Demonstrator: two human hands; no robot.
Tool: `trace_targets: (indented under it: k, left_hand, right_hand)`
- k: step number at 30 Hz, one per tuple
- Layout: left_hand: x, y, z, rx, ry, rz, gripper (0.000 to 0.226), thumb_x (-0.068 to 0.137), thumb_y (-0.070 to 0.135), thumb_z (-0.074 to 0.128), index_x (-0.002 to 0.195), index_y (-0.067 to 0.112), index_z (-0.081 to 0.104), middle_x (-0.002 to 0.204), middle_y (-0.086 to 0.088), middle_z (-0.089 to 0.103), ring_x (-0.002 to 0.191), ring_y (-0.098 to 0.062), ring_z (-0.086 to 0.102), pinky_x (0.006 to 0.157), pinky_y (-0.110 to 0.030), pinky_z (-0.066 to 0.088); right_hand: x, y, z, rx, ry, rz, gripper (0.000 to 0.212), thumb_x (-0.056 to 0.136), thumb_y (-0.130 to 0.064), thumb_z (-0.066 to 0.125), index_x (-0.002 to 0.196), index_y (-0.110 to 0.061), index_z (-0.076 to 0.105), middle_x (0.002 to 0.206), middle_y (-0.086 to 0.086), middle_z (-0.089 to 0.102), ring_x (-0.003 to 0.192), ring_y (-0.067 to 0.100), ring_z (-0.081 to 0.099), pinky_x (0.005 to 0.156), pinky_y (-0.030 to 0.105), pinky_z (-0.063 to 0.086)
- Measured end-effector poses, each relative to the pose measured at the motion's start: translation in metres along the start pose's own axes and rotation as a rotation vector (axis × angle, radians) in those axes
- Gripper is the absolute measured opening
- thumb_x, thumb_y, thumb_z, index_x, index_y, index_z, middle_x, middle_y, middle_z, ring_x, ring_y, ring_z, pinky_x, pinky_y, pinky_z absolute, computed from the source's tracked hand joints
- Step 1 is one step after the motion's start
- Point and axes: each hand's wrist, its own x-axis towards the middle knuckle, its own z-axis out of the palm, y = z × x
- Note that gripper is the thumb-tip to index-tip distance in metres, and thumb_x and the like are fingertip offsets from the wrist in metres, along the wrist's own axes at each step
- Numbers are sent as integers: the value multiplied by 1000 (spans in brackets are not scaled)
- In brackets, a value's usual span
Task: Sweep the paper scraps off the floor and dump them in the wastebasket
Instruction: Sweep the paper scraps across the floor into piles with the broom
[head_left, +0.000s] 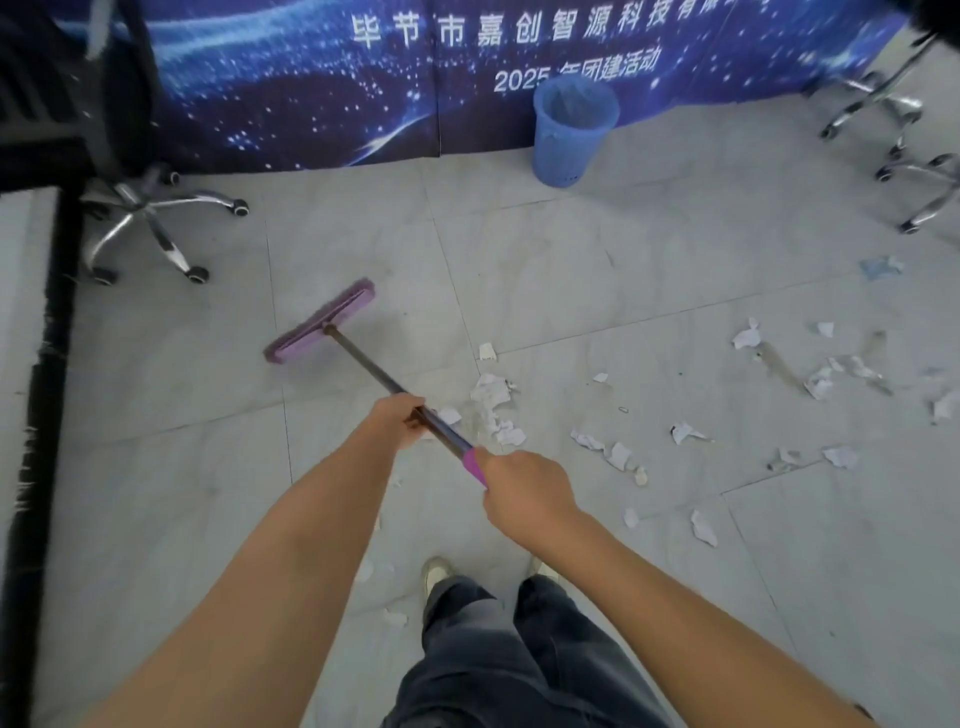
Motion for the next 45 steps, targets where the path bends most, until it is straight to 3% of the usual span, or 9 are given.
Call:
trace_targets:
  k: [5, 9, 14, 19, 24, 27, 36, 42, 45]
  left_hand:
    - [-2, -54, -36, -8, 77, -83, 28, 95, -9, 38, 71, -1, 48, 68, -12, 49, 59, -21, 50, 97, -32, 48]
    - [-16, -112, -52, -70, 190, -191, 17, 96, -5, 42, 81, 1, 45, 73, -11, 46, 61, -20, 47, 58, -29, 54]
    - [-38, -158, -37, -254, 218, -232, 20, 99, -5, 34, 81, -3, 44, 74, -13, 45, 63, -24, 45, 60, -36, 49]
    - [-56, -200, 51, -370, 197, -281, 32, 100, -5, 30, 69, -3, 39, 71, -14, 41, 61, -23, 40, 22, -27, 38]
    - [-80, -232, 167, -431, 60, -300, 30, 100, -1, 35, 71, -2, 42, 72, -14, 43, 63, -21, 42, 84, -35, 48]
    - [-103, -232, 209, -523, -14, -263, 28, 100, -2, 36, 73, -1, 41, 73, -13, 44, 64, -20, 44, 68, -31, 53]
    - [-143, -257, 152, -719, 191, -132, 29, 100, -1, 34, 72, -4, 41, 75, -15, 45, 66, -23, 44, 106, -37, 35]
    - [-155, -318, 75, -913, 425, -164, 36, 101, 0, 29, 65, -2, 35, 55, -19, 44, 54, -22, 39, 24, -24, 38]
    - [-161, -336, 76, -907, 434, -187, 37, 101, -3, 27, 64, -3, 34, 54, -21, 43, 46, -28, 43, 16, -22, 28]
  right_hand:
    - [-5, 5, 22, -57, -168, -92, 41, 87, -2, 43, 126, -12, 44, 70, 4, 38, 60, 22, 40, 44, 25, 23]
    - [-29, 25, 46, -83, -318, -176, 36, 91, -5, 41, 125, -11, 44, 63, 0, 27, 54, 20, 31, 44, 25, 19]
    - [-46, 65, 54, -159, -340, -316, 31, 90, 0, 40, 118, -11, 50, 61, -2, 26, 50, 13, 22, 45, 26, 16]
    - [-66, 161, 29, -238, -337, -373, 34, 90, -3, 37, 119, -15, 50, 62, -2, 24, 51, 17, 24, 46, 24, 15]
    - [-99, 279, -21, -347, -253, -335, 38, 92, -18, 39, 123, -39, 44, 79, 2, 49, 77, 24, 53, 51, 24, 28]
    - [-110, 318, -57, -401, -203, -395, 43, 93, -26, 37, 130, -49, 36, 62, -7, 33, 59, 14, 40, 50, 20, 26]
    - [-101, 272, -47, -454, -208, -717, 40, 91, -18, 41, 125, -37, 44, 61, -6, 27, 67, 21, 40, 48, 22, 19]
    - [-118, 178, 22, -571, -322, -951, 28, 88, -4, 44, 108, -13, 60, 77, 9, 53, 81, 30, 51, 49, 21, 17]
    - [-125, 171, 28, -644, -352, -974, 29, 90, -6, 43, 114, -10, 59, 111, 17, 61, 104, 34, 57, 59, 26, 29]
